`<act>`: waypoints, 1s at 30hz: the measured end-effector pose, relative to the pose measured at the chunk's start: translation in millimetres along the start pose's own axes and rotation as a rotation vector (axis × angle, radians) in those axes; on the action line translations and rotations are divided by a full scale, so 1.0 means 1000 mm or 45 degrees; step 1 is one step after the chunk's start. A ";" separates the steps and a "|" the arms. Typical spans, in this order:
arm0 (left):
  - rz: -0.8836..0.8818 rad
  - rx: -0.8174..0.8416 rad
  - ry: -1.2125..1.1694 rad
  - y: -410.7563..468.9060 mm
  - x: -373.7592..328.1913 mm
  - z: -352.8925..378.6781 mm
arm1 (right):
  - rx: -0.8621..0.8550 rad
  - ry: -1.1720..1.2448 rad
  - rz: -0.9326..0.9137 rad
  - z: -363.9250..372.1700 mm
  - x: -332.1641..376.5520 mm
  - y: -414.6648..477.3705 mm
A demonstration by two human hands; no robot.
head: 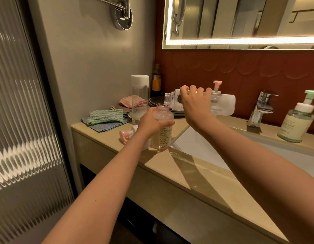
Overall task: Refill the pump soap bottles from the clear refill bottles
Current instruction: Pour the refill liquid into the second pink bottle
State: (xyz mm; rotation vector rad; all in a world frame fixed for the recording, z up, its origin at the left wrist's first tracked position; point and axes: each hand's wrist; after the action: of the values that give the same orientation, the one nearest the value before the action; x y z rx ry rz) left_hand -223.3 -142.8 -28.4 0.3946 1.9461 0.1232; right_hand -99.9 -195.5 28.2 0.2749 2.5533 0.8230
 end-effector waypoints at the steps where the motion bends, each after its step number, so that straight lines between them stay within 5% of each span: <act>1: -0.009 0.014 0.004 0.001 -0.001 -0.001 | -0.001 0.051 0.019 0.003 -0.001 0.001; 8: -0.133 0.329 -0.093 0.004 -0.005 -0.024 | 0.236 0.645 0.287 0.031 0.001 0.014; 12: -0.166 0.239 -0.174 0.016 0.000 -0.039 | 0.337 1.092 0.512 0.043 -0.002 0.027; 16: -0.166 0.165 0.048 0.026 0.011 -0.050 | 0.332 1.414 0.678 0.052 -0.003 0.040; 30: -0.464 0.454 0.651 0.051 0.042 -0.052 | 0.282 1.636 0.725 0.082 0.024 0.062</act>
State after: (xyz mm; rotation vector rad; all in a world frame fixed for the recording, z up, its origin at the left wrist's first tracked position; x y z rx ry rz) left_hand -274.4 -76.2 -31.1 0.2442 2.5209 -0.4010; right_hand -79.7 -96.6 -3.5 0.7598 3.8712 1.1515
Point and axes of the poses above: each hand's wrist, its own y-axis towards the middle knuckle, its own z-axis out of the palm, x = y × z, and after that the axes turned 3 degrees about -y, right-handed
